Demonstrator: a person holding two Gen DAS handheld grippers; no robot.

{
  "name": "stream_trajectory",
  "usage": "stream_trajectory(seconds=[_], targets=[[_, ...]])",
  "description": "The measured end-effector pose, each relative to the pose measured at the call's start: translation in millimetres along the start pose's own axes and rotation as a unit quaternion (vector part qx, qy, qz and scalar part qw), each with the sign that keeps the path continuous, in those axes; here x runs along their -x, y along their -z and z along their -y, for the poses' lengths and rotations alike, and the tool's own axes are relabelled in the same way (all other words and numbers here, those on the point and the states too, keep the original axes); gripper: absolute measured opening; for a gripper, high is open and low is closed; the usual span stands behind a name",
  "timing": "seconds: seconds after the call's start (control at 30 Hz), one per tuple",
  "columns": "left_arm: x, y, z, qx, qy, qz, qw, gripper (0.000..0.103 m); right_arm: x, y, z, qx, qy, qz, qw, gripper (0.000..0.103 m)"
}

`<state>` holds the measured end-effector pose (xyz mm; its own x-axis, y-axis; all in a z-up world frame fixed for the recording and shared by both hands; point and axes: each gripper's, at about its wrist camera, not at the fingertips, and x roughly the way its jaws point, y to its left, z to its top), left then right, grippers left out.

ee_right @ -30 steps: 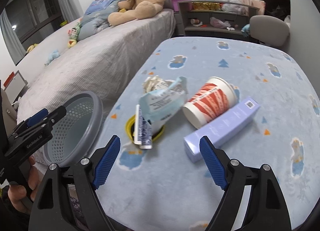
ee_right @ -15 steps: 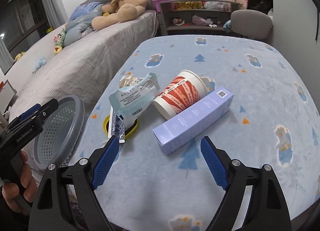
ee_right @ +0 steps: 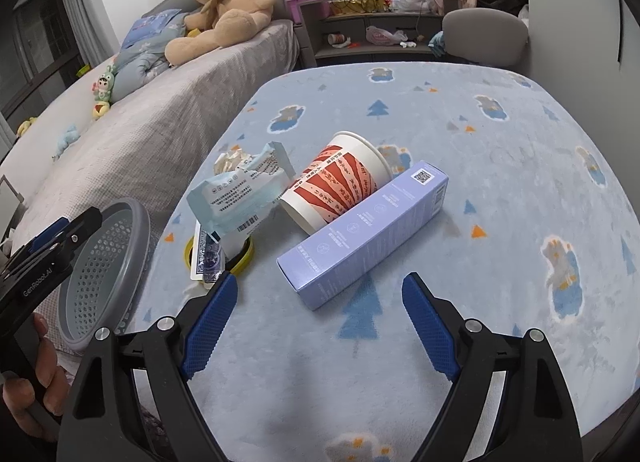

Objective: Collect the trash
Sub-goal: 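Grasp the lavender box with the right tool and lift it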

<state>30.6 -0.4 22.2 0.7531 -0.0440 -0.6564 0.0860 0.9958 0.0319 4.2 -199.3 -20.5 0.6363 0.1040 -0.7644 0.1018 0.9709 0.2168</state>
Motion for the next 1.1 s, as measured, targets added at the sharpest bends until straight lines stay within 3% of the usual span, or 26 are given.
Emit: stream_trajectory(seconds=[0.23,0.7,1.1], targets=[[0.0,0.1,0.1,0.001,0.001,-0.001,1.0,0.075,-14.0,-1.4,-3.7,-0.01,0.009,-0.009,1.0,0.085],[0.6,-0.7,0.4,0.001,0.004,-0.003,1.0,0.075,-52.2,-9.6,-6.6,-0.032,0.066,-0.026,0.997,0.089],[-4.0,2.5,6.6,-0.003,0.005,-0.009,0.9999,0.075,-31.5,2.7,37.3,-0.043,0.098,-0.025,0.994,0.089]])
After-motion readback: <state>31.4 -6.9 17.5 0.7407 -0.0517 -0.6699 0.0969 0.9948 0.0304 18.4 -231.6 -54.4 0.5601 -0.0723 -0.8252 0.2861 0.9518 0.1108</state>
